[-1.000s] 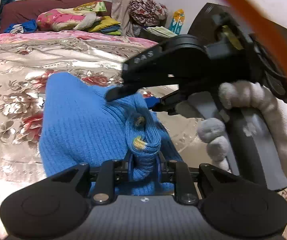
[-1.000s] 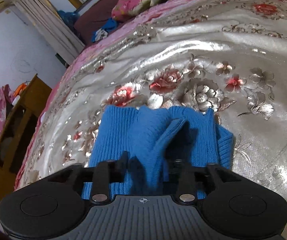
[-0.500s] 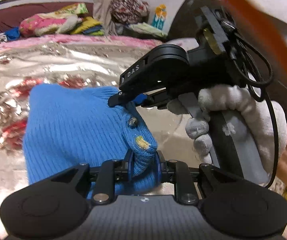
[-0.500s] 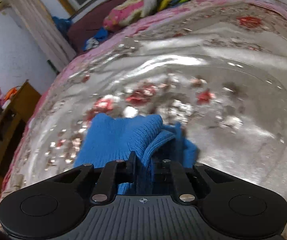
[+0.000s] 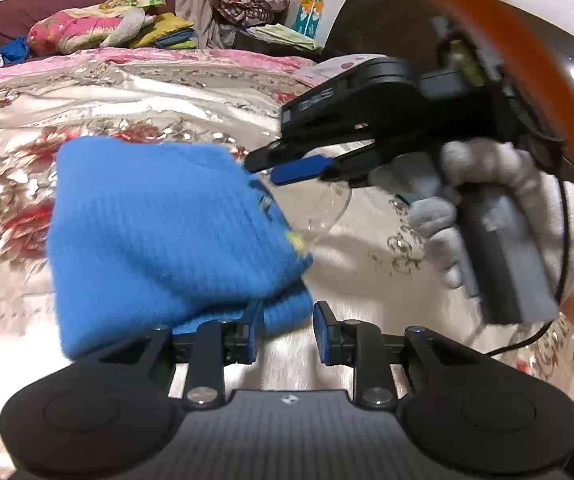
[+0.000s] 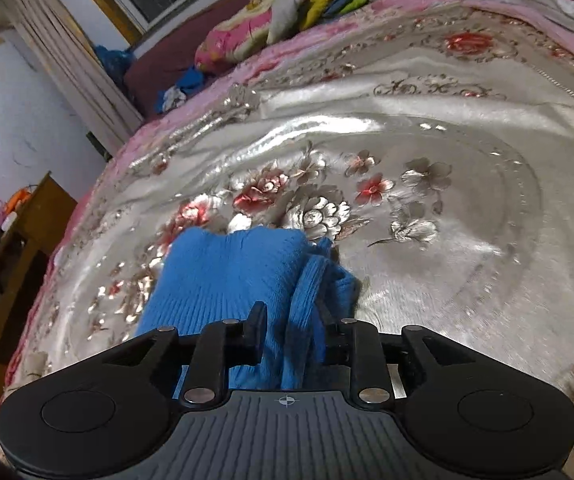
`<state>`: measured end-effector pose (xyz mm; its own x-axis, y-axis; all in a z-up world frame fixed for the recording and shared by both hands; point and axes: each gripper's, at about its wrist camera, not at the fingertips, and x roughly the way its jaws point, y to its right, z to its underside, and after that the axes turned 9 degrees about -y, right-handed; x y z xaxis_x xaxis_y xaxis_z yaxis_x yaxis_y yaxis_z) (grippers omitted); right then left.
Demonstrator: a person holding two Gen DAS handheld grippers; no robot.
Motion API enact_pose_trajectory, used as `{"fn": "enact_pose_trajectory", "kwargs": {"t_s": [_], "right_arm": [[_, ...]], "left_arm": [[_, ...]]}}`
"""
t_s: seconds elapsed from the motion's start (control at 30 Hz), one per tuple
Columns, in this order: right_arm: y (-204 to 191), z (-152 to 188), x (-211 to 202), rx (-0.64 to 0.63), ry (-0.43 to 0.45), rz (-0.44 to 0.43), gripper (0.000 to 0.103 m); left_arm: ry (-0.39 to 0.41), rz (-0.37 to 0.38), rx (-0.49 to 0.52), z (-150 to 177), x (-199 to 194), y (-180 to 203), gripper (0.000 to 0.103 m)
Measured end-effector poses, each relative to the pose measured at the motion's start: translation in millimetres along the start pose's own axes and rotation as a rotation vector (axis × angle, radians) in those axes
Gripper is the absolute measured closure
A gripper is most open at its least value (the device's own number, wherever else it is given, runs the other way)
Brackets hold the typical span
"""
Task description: Fold small clothes
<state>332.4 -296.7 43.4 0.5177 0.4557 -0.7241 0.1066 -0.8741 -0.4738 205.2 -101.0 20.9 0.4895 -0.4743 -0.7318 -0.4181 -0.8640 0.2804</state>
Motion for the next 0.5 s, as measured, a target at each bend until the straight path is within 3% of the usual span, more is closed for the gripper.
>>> {"fn": "enact_pose_trajectory", "kwargs": {"t_s": [0.1, 0.3, 0.4, 0.5], "right_arm": [[-4, 6, -6, -0.029, -0.004, -0.007, 0.065], [3, -8, 3, 0.056, 0.018, -0.016, 0.063], [-3, -14, -2, 0.061, 0.071, 0.005, 0.062], [-11, -9, -12, 0.024, 0.078, -0.055, 0.062]], "left_arm": [[-0.006, -0.005, 0.005, 7, -11, -3, 0.07], [0.042, -0.046, -0.004, 3, -36, -10, 0.066], [0.065, -0.08, -0.014, -2, -42, -19, 0.065], [0.077, -0.101, -0.039, -8, -44, -33, 0.065]]}}
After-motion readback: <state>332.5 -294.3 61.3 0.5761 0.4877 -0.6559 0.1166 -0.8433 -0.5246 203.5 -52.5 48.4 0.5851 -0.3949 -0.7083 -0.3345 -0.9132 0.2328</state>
